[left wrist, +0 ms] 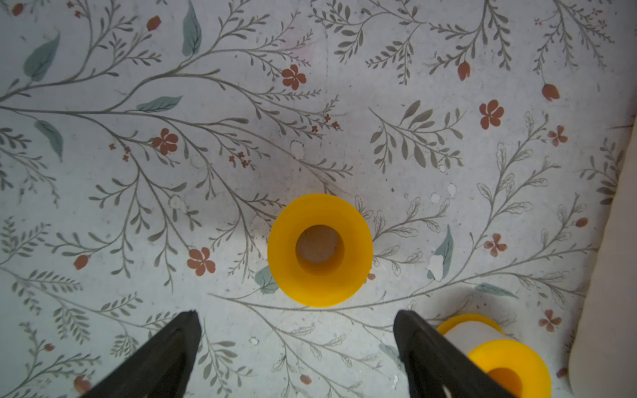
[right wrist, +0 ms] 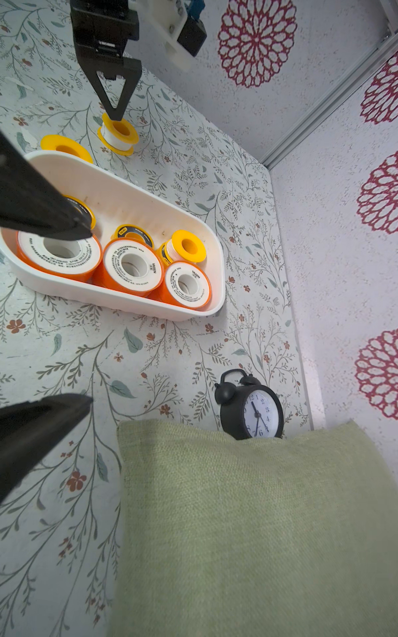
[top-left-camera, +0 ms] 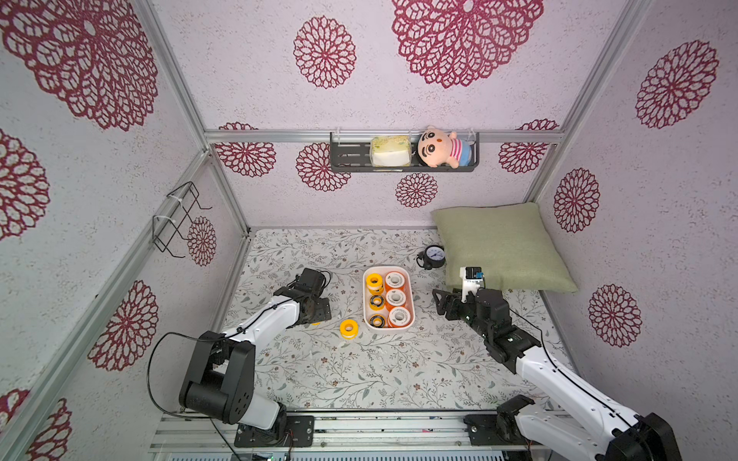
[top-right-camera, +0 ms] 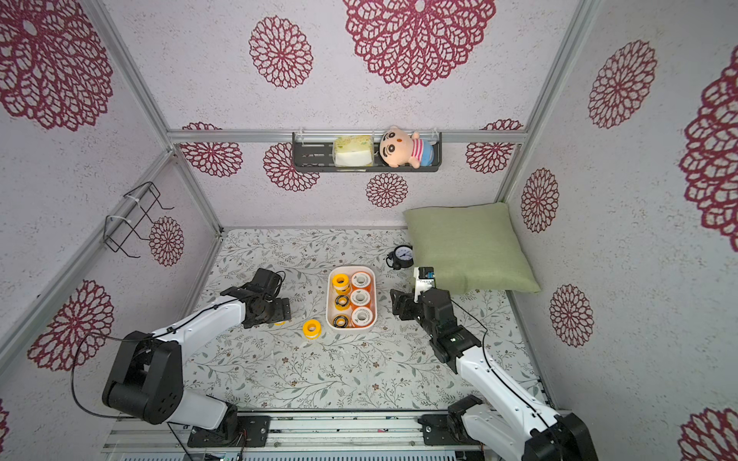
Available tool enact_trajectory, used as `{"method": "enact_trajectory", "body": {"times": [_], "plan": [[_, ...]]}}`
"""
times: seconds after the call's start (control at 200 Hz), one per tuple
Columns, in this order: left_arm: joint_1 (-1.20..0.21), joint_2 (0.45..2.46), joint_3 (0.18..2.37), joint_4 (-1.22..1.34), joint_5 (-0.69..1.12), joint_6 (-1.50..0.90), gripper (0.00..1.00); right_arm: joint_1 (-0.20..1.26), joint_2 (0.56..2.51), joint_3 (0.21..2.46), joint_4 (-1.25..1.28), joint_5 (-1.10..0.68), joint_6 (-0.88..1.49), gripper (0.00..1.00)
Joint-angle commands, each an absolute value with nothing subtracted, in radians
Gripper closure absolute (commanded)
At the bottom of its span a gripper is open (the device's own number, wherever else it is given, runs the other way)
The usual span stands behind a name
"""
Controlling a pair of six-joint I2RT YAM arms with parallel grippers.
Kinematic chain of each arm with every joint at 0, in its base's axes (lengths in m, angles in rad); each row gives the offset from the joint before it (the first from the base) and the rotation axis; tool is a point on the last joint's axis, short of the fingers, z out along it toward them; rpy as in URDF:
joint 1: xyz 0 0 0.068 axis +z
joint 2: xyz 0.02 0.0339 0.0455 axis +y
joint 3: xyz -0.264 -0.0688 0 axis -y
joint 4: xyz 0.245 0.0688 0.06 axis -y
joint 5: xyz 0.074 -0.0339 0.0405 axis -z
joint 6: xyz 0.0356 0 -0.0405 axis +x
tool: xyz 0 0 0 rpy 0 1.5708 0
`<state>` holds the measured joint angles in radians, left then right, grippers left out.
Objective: Put the sealing tape into the storage box
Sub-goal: Pick up the sealing tape at the center of the board.
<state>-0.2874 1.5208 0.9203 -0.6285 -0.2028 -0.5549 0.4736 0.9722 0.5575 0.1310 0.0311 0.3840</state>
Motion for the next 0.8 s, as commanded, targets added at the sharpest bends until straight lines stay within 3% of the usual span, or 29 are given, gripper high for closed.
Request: {"method": "enact_trajectory", "body": {"times": [0.0, 0.37, 0.795], "plan": [[-0.27, 1.566, 0.951, -0.598, -0.161, -0.515, 0.05, 0.47, 0.97, 0.56, 0.14, 0.06, 0.371, 0.23], [-0.254, 1.674, 1.005, -0.586, -0.136, -0.487, 0.09, 0.469, 0.966, 0.563, 0.134, 0.056, 0.373, 0.23], [-0.247, 1.724, 1.019, -0.578, -0.129, -0.488, 0.28, 0.469, 0.963, 0.565, 0.129, 0.052, 0.372, 0.22]]}}
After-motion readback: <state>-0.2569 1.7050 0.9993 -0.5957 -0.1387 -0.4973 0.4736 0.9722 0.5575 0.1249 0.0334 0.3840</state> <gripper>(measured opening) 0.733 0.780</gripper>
